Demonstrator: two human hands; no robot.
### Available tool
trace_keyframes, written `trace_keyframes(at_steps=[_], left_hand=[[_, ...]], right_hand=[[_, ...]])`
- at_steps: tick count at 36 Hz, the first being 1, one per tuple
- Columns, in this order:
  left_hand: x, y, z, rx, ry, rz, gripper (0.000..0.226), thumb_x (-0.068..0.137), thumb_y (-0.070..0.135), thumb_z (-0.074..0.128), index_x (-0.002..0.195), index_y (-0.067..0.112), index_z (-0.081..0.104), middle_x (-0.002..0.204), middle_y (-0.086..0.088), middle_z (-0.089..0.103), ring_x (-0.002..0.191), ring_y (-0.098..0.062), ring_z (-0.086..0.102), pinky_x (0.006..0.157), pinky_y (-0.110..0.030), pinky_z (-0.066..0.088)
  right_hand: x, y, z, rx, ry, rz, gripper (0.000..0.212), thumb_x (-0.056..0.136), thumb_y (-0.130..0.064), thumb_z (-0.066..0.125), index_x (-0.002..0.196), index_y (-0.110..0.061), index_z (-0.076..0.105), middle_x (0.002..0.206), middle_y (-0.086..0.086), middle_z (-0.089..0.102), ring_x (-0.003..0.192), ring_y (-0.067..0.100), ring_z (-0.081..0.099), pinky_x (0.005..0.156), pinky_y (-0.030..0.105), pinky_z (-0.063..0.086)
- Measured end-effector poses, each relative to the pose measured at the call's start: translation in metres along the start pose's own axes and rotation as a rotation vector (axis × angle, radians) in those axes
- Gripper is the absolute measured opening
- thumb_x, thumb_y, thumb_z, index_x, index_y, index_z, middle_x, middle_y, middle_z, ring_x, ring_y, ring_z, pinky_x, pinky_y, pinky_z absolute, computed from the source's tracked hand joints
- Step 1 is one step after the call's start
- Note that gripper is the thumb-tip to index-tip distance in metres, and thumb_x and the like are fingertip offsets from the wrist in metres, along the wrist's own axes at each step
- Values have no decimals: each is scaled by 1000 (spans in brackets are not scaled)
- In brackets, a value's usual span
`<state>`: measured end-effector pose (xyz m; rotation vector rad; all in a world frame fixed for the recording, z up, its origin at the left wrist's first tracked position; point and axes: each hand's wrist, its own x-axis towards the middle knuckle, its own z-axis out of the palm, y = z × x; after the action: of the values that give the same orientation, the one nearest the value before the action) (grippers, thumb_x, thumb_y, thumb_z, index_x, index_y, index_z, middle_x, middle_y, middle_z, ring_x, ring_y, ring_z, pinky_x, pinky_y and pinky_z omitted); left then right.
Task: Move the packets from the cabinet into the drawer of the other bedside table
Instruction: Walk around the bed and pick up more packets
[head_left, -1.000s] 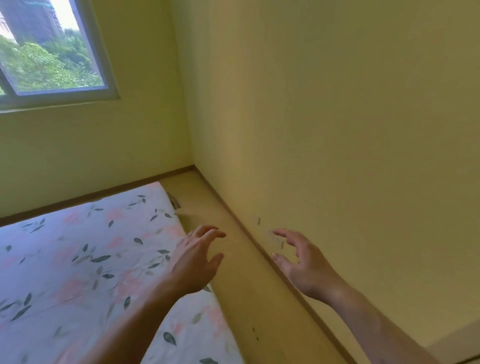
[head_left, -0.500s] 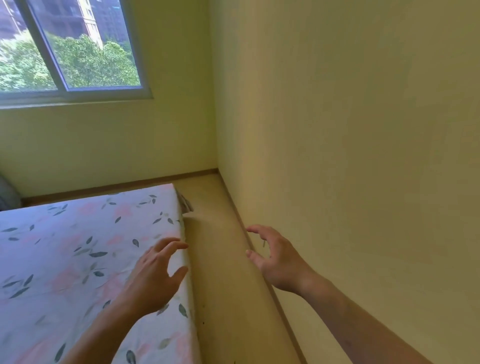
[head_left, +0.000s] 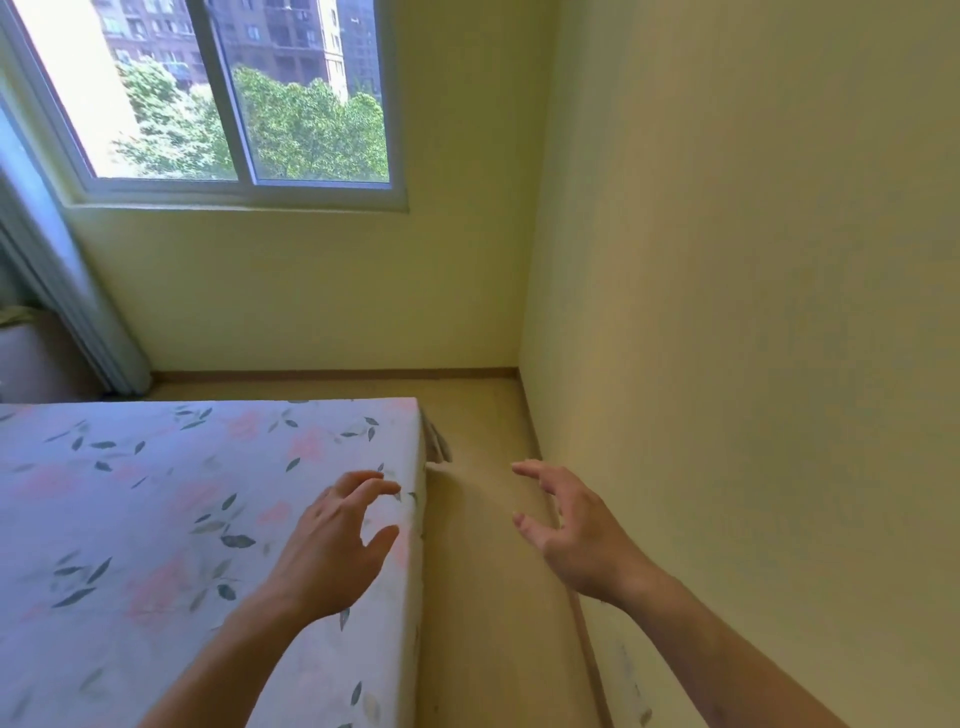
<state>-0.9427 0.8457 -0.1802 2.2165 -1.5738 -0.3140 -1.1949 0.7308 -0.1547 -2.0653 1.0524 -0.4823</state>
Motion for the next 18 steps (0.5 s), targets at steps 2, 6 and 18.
trace_keyframes(at_steps=[2,6,18], left_hand=[[37,-7,-4,6,-2,9,42,95,41,63,135,37,53,149,14,43,121,-14,54,107,-31,41],[108,-11,-14,8,1,17,43,95,39,63,137,34,52,150,13,42,131,-12,47,111,-32,39],[300,-21,4,24,27,-60,45,96,42,62,139,35,51,150,16,39,132,-11,45,111,-31,38]], right_hand=[[40,1,-1,3,-10,-4,53,97,-30,65,145,-40,45,152,-16,42,139,2,38,120,31,34],[109,5,-10,6,-19,-7,52,97,-31,65,145,-38,47,150,-18,44,133,-4,37,117,24,32],[326,52,-47,-15,-104,-71,54,97,-32,65,146,-38,44,149,-20,42,131,-5,36,116,24,31]])
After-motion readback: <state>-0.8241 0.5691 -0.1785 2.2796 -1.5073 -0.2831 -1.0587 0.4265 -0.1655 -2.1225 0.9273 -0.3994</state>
